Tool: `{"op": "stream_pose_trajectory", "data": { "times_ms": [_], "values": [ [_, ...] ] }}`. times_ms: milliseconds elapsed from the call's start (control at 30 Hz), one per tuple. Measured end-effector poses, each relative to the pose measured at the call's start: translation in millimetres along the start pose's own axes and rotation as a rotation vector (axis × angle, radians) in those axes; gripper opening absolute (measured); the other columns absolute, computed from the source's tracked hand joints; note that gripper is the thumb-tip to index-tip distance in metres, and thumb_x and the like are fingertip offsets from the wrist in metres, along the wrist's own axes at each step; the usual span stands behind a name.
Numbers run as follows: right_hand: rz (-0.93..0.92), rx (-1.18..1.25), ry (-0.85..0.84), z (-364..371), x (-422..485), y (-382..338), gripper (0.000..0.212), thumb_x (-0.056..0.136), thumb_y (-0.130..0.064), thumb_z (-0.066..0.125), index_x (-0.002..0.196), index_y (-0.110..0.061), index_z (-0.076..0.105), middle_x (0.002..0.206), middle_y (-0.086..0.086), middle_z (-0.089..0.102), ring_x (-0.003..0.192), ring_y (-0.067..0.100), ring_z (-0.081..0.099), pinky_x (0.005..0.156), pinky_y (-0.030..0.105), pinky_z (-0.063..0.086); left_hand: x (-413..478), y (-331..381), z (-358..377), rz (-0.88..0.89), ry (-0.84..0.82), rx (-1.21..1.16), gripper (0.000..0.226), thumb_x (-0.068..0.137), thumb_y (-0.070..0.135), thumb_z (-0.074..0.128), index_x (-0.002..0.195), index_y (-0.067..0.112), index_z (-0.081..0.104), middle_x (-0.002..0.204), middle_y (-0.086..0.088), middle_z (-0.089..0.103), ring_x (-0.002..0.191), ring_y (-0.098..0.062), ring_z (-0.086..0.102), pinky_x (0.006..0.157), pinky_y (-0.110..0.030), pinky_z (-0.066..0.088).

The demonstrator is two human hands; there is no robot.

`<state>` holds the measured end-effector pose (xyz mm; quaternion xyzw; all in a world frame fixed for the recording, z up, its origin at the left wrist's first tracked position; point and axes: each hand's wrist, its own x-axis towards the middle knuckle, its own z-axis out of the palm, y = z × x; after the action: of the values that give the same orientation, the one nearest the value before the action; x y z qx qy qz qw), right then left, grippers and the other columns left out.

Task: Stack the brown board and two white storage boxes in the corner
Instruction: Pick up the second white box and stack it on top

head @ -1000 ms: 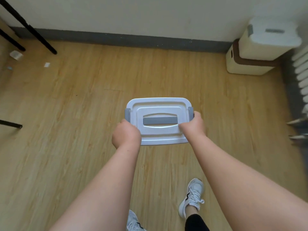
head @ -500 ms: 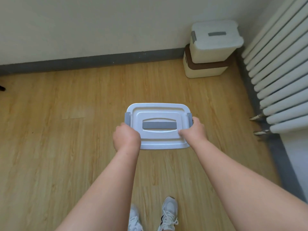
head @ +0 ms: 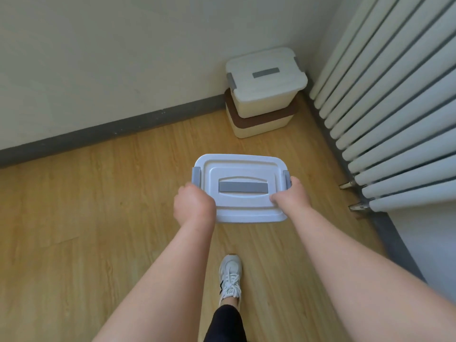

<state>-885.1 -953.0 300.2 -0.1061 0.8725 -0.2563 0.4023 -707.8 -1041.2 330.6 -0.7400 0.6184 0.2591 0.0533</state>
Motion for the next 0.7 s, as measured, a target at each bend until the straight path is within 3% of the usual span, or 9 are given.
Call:
{"op": "stream_pose_trajectory", "data": {
  "times_ms": [400, 700],
  "values": [
    [0.035, 0.033, -0.026, -67, 127, -81, 0.09, 0.074, -0.014, 0.074, 0.151, -0.021, 0.027, 0.136, 0.006, 0.05, 0.116, 0.029, 0.055, 0.096, 0.043, 0.049, 88, 147, 13, 0.064, -0.041, -0.034, 0.03, 0.09, 0.017, 0.046, 0.115, 0.006, 0.059, 0.113, -0.012, 0.061, 0.103, -0.034, 0.061, 0.08, -0.04, 0.05],
    [-0.068, -0.004, -0.08, -118, 234, -140, 0.086, 0.08, -0.008, 0.071, 0.152, -0.021, 0.025, 0.141, 0.004, 0.047, 0.119, 0.027, 0.053, 0.09, 0.036, 0.046, 134, 244, 38, 0.007, -0.019, -0.08, 0.03, 0.09, 0.022, 0.046, 0.112, 0.007, 0.06, 0.106, -0.011, 0.064, 0.093, -0.034, 0.063, 0.075, -0.039, 0.053]
  ]
}}
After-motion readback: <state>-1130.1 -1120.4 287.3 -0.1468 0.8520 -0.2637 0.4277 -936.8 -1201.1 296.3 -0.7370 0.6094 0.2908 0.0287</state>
